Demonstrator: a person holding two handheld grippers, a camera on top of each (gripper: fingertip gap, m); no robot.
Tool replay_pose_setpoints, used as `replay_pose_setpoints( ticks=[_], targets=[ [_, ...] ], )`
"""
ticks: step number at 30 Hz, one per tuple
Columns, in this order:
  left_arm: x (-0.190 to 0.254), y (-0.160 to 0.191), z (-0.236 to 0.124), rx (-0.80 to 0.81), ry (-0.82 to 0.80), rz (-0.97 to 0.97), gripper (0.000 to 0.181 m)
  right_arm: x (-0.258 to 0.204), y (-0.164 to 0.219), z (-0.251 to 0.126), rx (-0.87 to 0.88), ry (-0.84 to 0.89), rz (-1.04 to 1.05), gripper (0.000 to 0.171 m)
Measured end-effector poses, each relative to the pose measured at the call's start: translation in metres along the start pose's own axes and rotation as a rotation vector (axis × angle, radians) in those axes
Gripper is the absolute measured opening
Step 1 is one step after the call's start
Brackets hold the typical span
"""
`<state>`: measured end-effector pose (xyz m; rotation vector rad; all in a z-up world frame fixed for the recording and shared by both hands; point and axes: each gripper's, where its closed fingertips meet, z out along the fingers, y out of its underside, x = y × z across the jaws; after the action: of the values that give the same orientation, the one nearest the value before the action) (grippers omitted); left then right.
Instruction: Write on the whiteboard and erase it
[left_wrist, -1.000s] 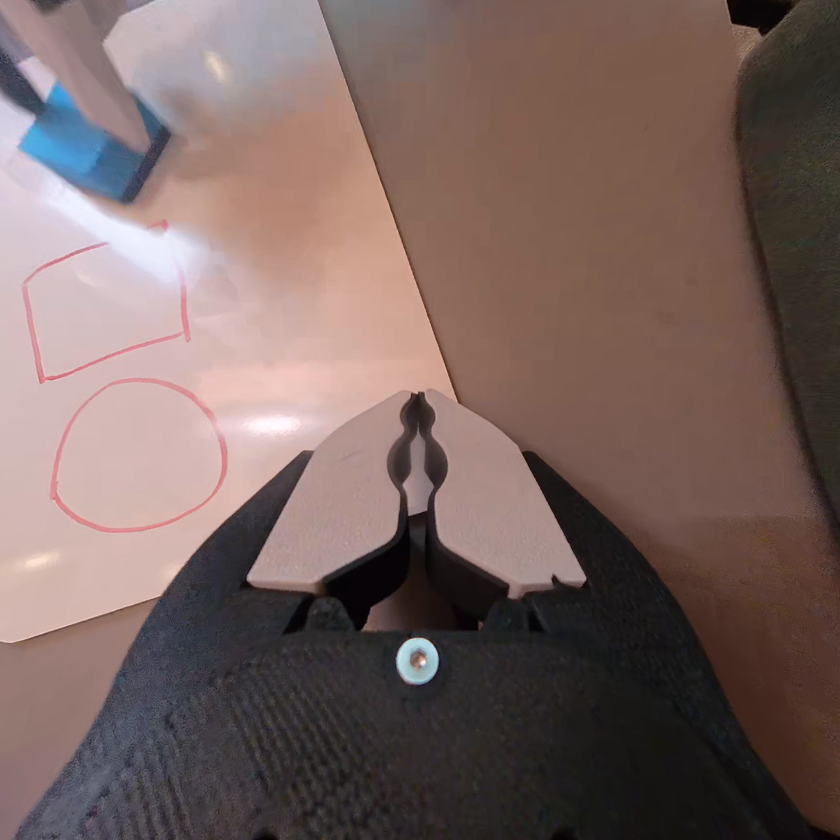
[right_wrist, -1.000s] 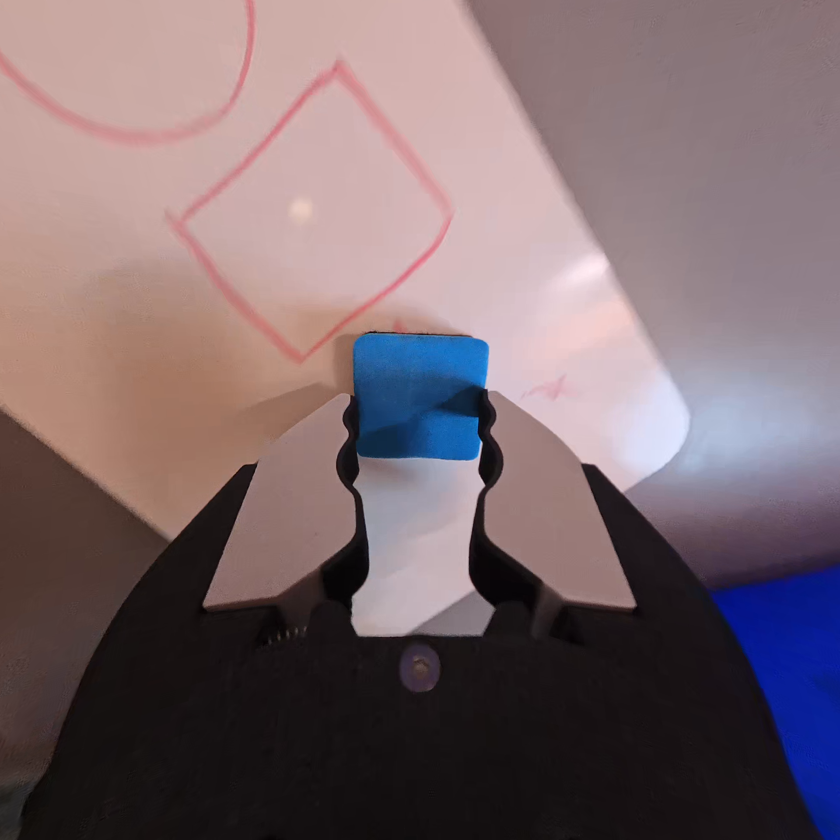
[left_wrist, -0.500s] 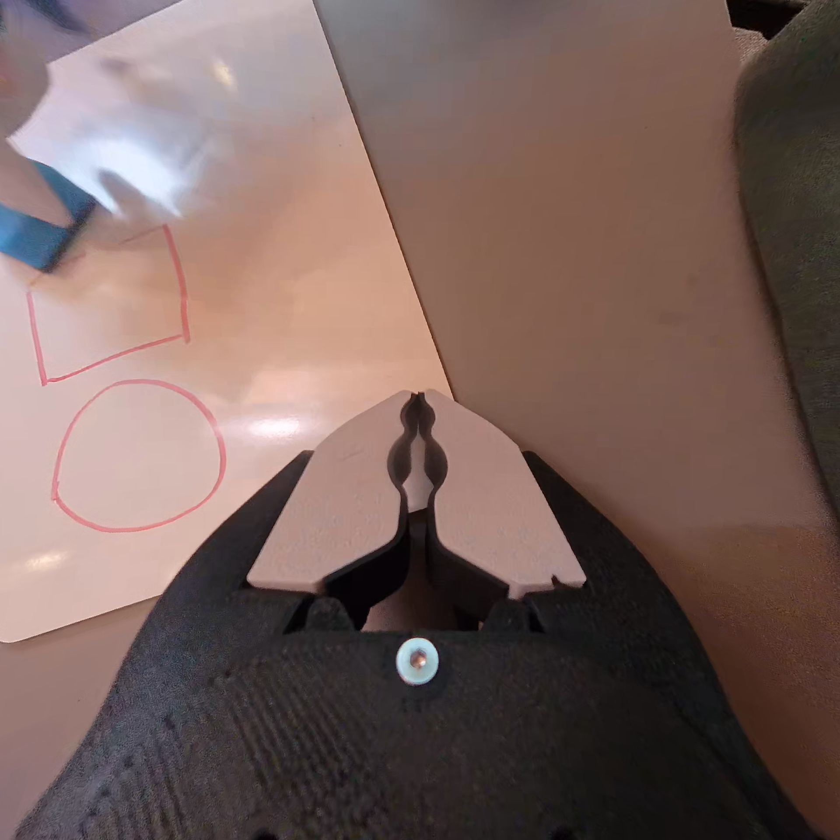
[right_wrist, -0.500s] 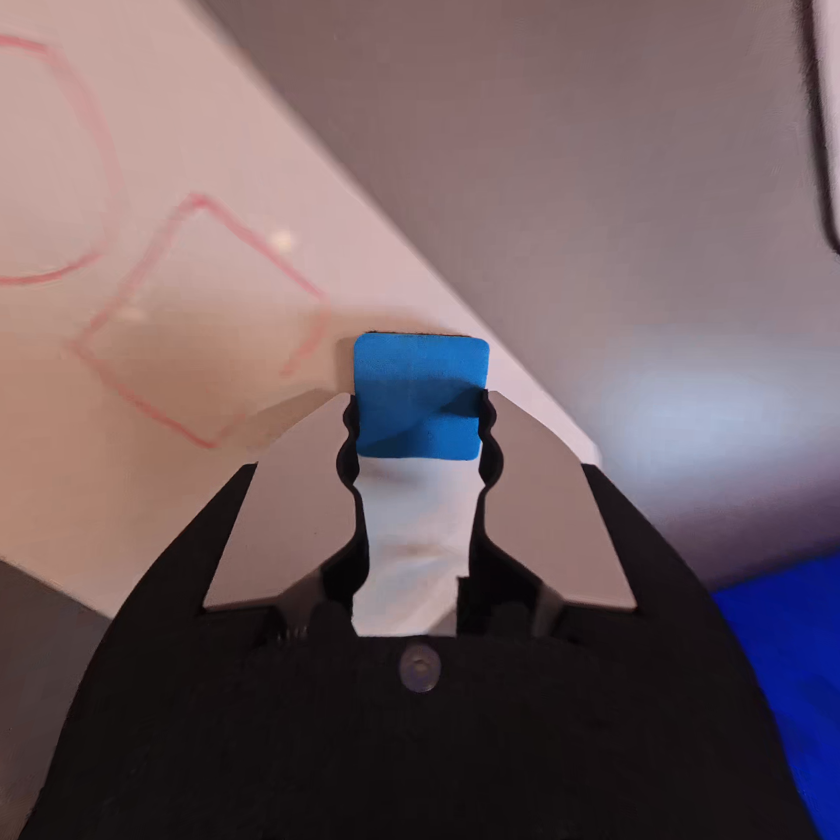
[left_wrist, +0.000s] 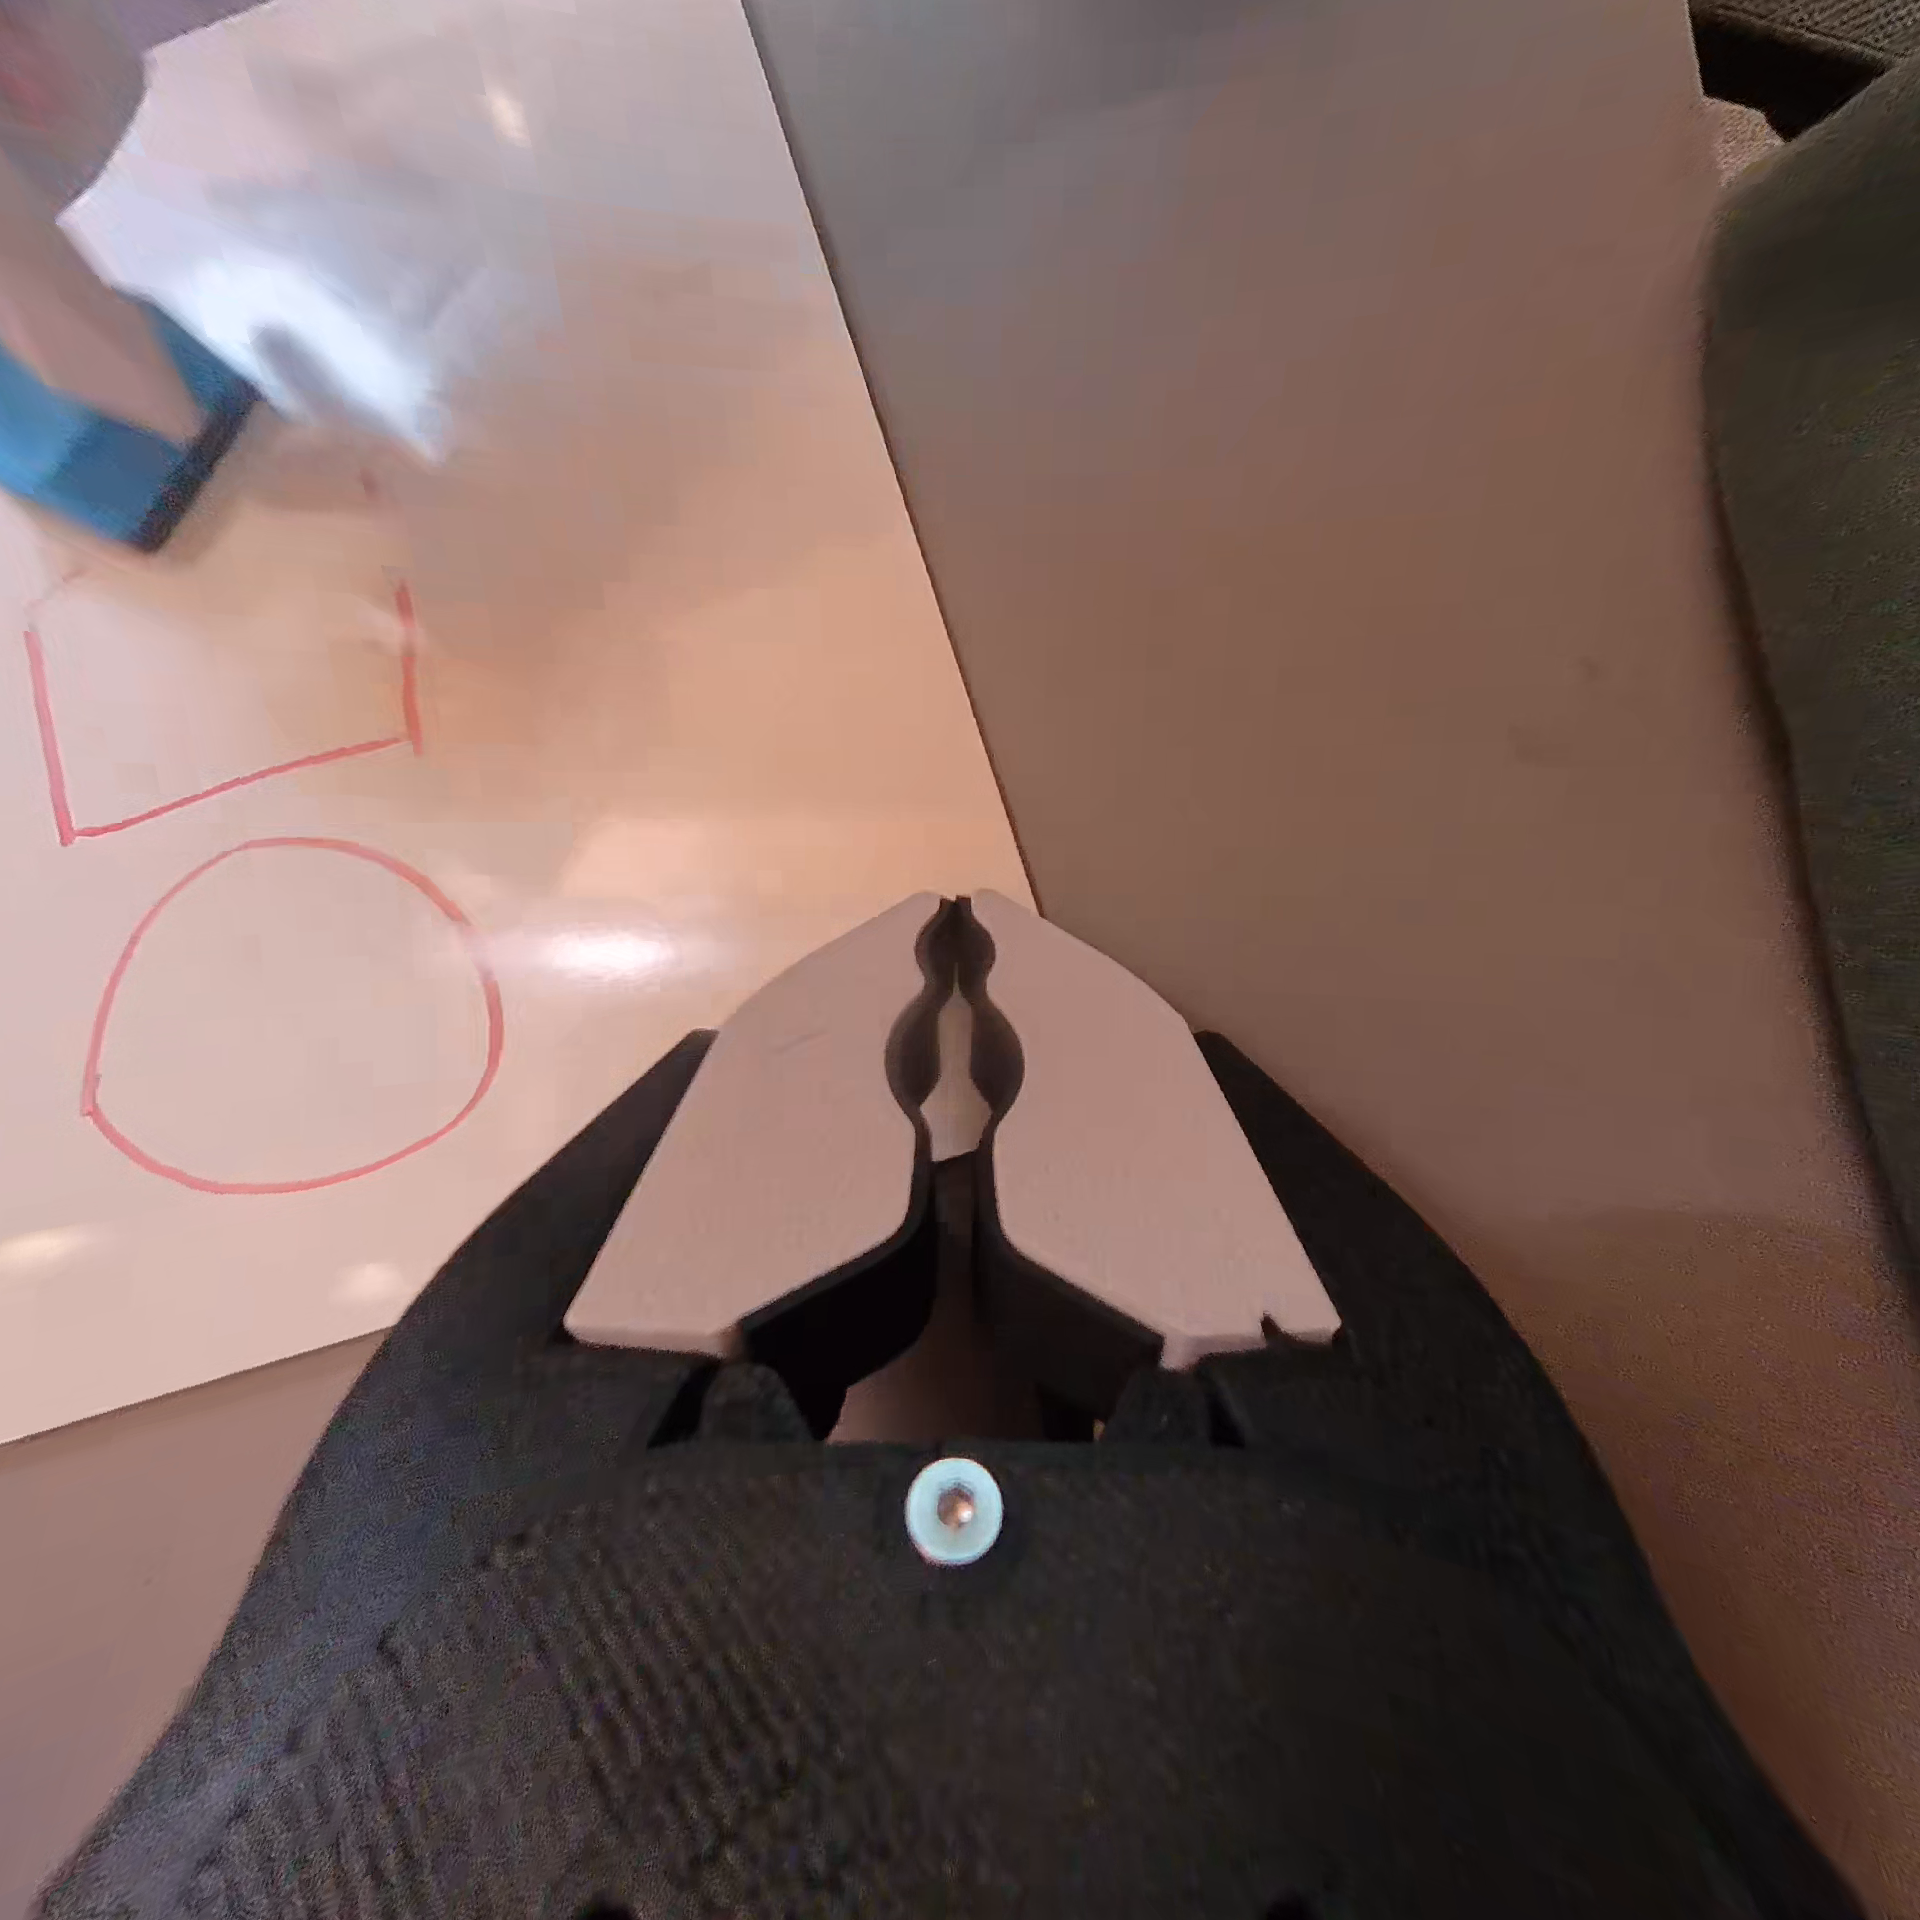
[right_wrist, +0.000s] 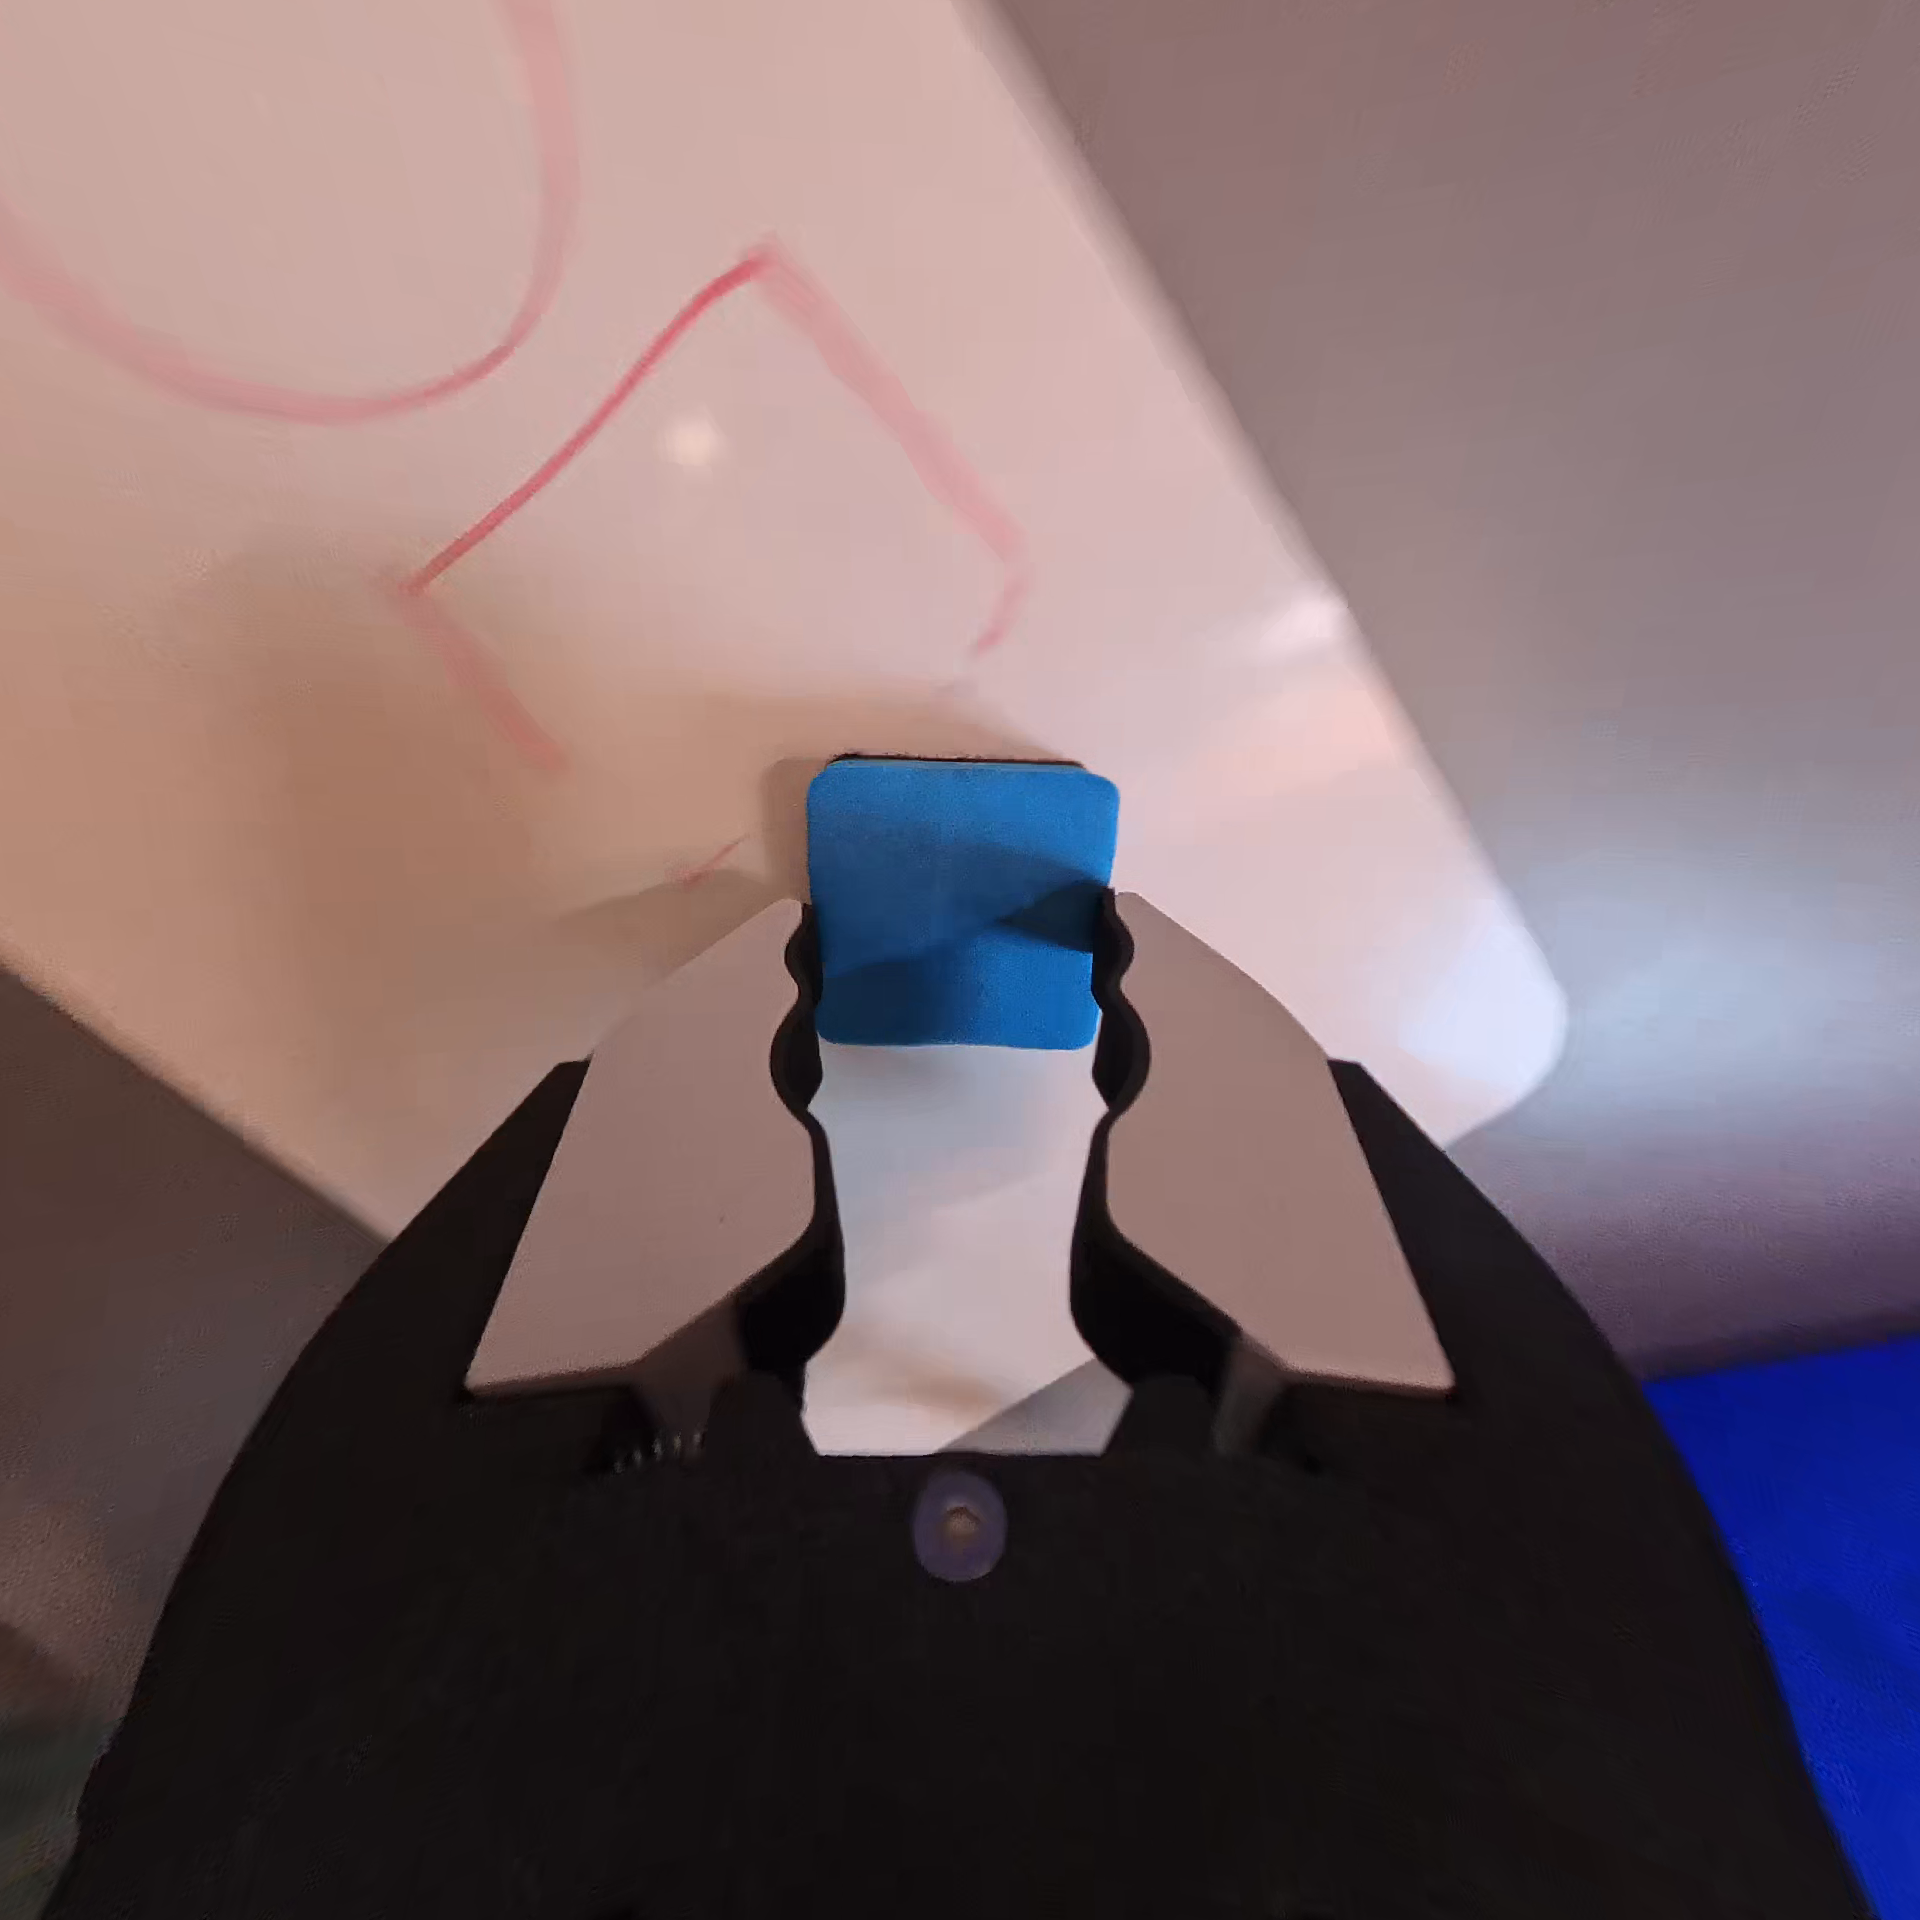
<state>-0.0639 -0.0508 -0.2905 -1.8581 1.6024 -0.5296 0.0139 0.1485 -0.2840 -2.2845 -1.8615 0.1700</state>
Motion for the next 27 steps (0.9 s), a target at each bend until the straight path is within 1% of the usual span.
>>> replay_pose_setpoints(
  ticks=[2,4,5,6,8,9,10,12,13,14,15,17,19,20,21,23,25,27],
  targets=[
    [0.0,0.0,0.0,0.004,0.01,-0.005,0.0,-0.039,0.009,-0.003,-0.018,-0.038,-0.097,0.051],
    [0.0,0.0,0.0,0.006,0.026,-0.012,0.0,-0.068,-0.007,-0.001,0.002,-0.029,-0.188,0.051],
    [0.001,-0.001,0.0,0.005,0.029,-0.013,0.0,-0.068,-0.017,0.002,0.025,-0.029,-0.189,0.051],
    [0.001,-0.001,0.0,0.003,0.028,-0.013,0.0,-0.056,-0.024,0.004,0.05,-0.027,-0.14,0.051],
    [0.002,-0.001,0.001,0.004,0.026,-0.011,0.0,-0.019,-0.021,0.004,0.07,-0.008,-0.011,0.051],
    [0.001,-0.001,0.0,0.004,0.022,-0.009,0.0,-0.013,-0.015,0.003,0.064,-0.006,0.013,0.051],
    [0.002,-0.001,0.0,0.006,0.02,-0.008,0.0,-0.02,-0.009,0.002,0.04,-0.009,-0.007,0.051],
    [0.002,-0.001,0.0,0.006,0.026,-0.009,0.0,-0.06,-0.01,0.0,-0.021,-0.058,-0.138,0.051],
    [0.002,-0.001,0.001,0.005,0.031,-0.012,0.0,-0.076,-0.019,0.002,-0.032,-0.057,-0.206,0.051],
    [0.002,-0.002,0.001,0.004,0.036,-0.014,0.0,-0.083,-0.031,0.005,-0.029,-0.04,-0.254,0.051],
    [0.003,-0.002,0.002,0.003,0.037,-0.012,0.0,-0.079,-0.046,0.008,-0.009,-0.029,-0.254,0.051],
    [0.004,-0.003,0.003,0.0,0.032,-0.005,0.0,-0.038,-0.064,0.013,0.037,0.004,-0.122,0.051],
    [0.004,-0.003,0.002,0.001,0.028,-0.005,0.0,0.006,-0.052,0.012,0.037,0.011,0.034,0.051],
    [0.004,-0.003,0.002,0.0,0.028,-0.007,0.0,0.016,-0.039,0.01,0.013,0.017,0.065,0.051],
    [0.004,-0.002,0.001,-0.001,0.026,-0.006,0.0,0.012,-0.026,0.007,-0.016,0.008,0.044,0.051],
    [0.003,-0.001,0.001,-0.007,0.023,-0.008,0.0,-0.021,-0.01,0.002,-0.073,-0.029,-0.066,0.051],
    [-0.003,0.002,-0.002,-0.023,0.015,-0.032,0.0,-0.06,-0.017,0.002,-0.099,-0.061,-0.199,0.051],
    [-0.012,0.008,-0.006,-0.054,-0.006,-0.069,0.0,-0.076,-0.039,0.007,-0.093,-0.052,-0.298,0.051]
  ],
)
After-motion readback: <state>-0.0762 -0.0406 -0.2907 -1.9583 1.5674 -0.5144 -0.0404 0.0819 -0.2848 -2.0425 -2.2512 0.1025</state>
